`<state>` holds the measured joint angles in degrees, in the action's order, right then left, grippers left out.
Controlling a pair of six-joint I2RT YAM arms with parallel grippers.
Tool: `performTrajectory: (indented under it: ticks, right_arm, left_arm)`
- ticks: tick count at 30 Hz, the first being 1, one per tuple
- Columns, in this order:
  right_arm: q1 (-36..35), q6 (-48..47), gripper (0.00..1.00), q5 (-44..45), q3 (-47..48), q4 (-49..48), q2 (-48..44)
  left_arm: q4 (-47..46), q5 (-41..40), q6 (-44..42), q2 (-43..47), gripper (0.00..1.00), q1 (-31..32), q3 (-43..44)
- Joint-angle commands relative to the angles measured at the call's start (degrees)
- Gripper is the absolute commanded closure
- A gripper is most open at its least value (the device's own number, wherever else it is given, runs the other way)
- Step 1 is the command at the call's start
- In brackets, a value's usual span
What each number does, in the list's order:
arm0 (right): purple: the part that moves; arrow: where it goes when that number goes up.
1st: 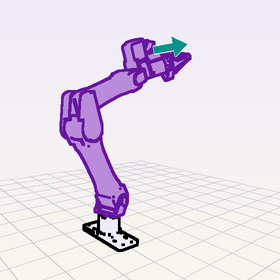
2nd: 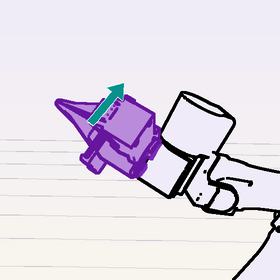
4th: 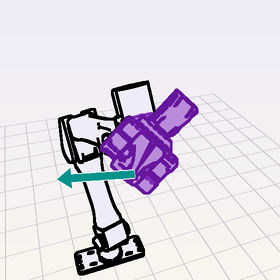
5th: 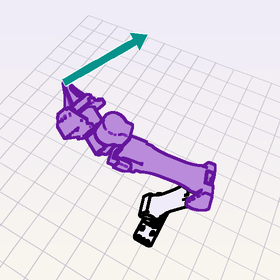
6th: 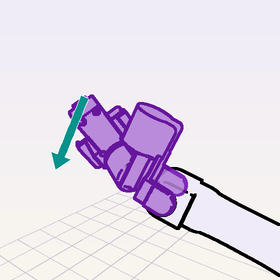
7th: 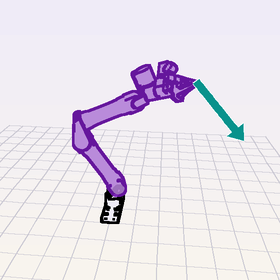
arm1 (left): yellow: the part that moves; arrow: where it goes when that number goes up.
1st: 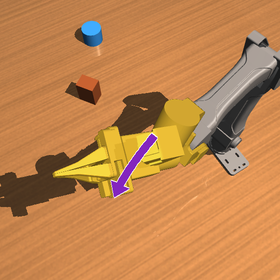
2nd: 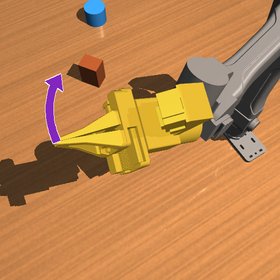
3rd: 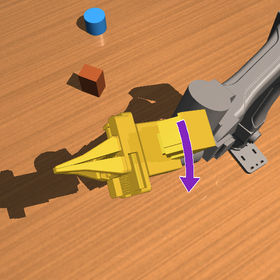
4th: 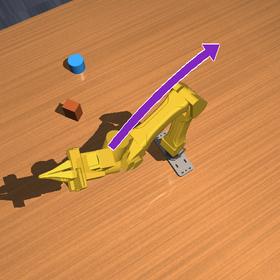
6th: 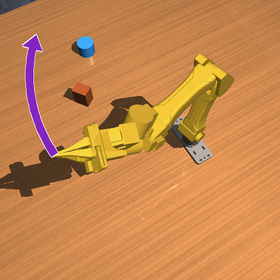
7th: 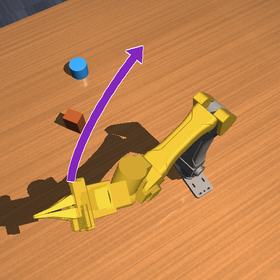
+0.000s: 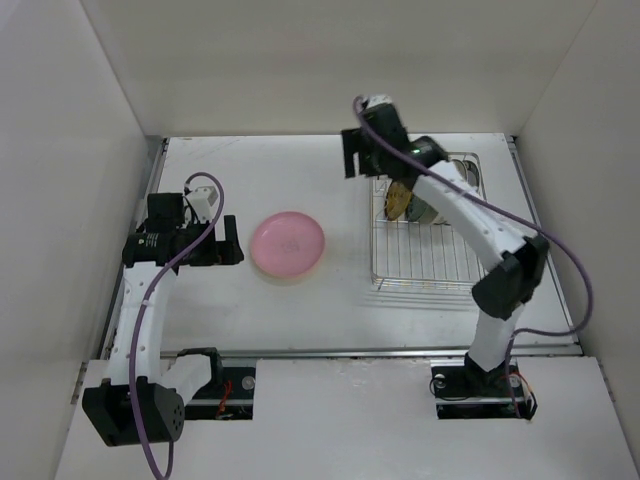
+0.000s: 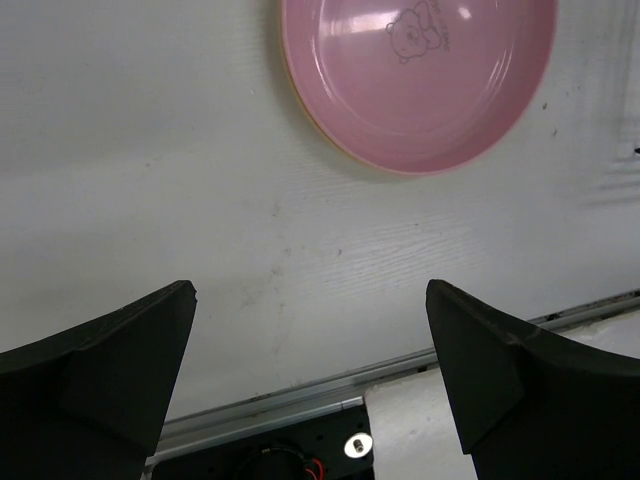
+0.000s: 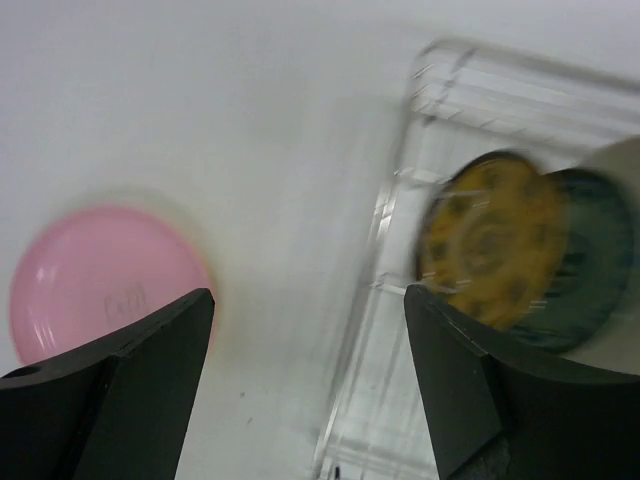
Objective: Unload the plates from the dish rack
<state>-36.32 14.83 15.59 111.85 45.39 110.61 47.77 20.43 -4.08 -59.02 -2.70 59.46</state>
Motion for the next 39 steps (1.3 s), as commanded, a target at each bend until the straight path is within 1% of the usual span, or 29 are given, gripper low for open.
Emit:
performTrajectory:
  ticks: [1,2,3,4,7,10,12,14,15,17,19,21,23,25,28,31,34,35,37,39]
  right_arm:
    - [5.72,0.81,0.17,15.67,5.12,1.97,-9.61]
    - [7.30,0.81,0.17,17.70,5.13,4.34,-10.14]
    - [10.53,0.81,0.17,21.11,5.13,5.23,-10.15]
    - [12.48,0.81,0.17,21.75,5.13,6.11,-10.15]
    - [18.88,1.61,0.21,22.45,4.35,8.23,-10.15]
    - [22.41,3.01,0.27,23.16,1.36,8.23,-10.15]
    - [23.04,3.01,0.28,21.59,0.30,7.62,-10.15]
    - [23.04,3.01,0.28,18.44,-0.50,7.61,-9.45]
    - [23.04,3.01,0.32,17.81,-1.28,7.09,-8.92]
    - [23.04,3.01,0.34,16.41,-3.04,5.60,-8.92]
    - [23.04,3.01,0.35,16.40,-5.76,3.49,-9.44]
    - [23.04,3.01,0.36,15.87,-6.91,3.48,-9.44]
    - [23.04,3.01,0.37,15.87,-7.52,3.48,-7.69]
    - [23.04,3.01,0.37,15.87,-7.53,3.48,-6.82]
    - [23.04,3.01,0.40,15.17,-7.53,3.48,-6.28]
    - [23.04,3.01,0.40,15.17,-7.00,2.43,-8.65]
    - [20.33,1.52,0.40,19.98,-5.69,2.43,-10.32]
    - [18.75,0.82,0.37,23.13,-5.68,2.43,-10.32]
    - [17.34,0.29,0.31,25.35,-5.07,2.43,-10.85]
    - [15.67,0.29,0.30,25.89,-4.54,2.43,-10.85]
  left_arm:
    - [-1.44,-1.62,0.47,1.10,0.01,0.06,-1.54]
    - [-1.45,-1.62,0.99,1.63,0.01,0.06,-1.54]
    - [-1.45,-1.62,1.00,1.63,0.01,0.06,-1.54]
    - [-1.45,-1.62,1.00,1.63,0.01,0.06,-1.54]
    - [-1.45,-1.62,1.00,1.63,0.01,0.06,-2.07]
    - [-1.45,-1.62,1.00,1.63,0.01,0.06,-2.07]
    - [-1.97,-1.62,1.00,1.63,0.01,0.06,-2.59]
    - [-1.98,-1.62,1.00,1.63,0.01,0.06,-2.60]
    - [-1.98,-1.62,1.00,1.63,0.01,0.06,-2.60]
    - [-1.98,-2.14,1.00,1.63,0.01,0.06,-2.60]
    - [-1.98,-2.14,1.00,1.63,0.01,0.06,-2.60]
    - [-1.98,-2.76,1.00,1.63,0.01,0.06,-2.60]
    - [-1.98,-2.76,1.00,1.63,0.01,0.06,-2.60]
    - [-1.98,-2.76,1.00,1.63,0.01,0.06,-2.60]
    - [-1.98,-2.76,1.00,1.63,0.01,0.06,-2.60]
    - [-1.98,-3.29,1.00,1.63,0.01,0.06,-2.60]
    - [-1.98,-3.29,1.00,1.63,0.01,0.06,-2.60]
    - [-1.98,-3.29,1.00,1.63,0.01,0.06,-2.60]
    - [-1.98,-3.29,1.00,1.10,0.01,0.06,-2.60]
    - [-1.98,-3.29,1.00,1.10,0.01,0.06,-2.60]
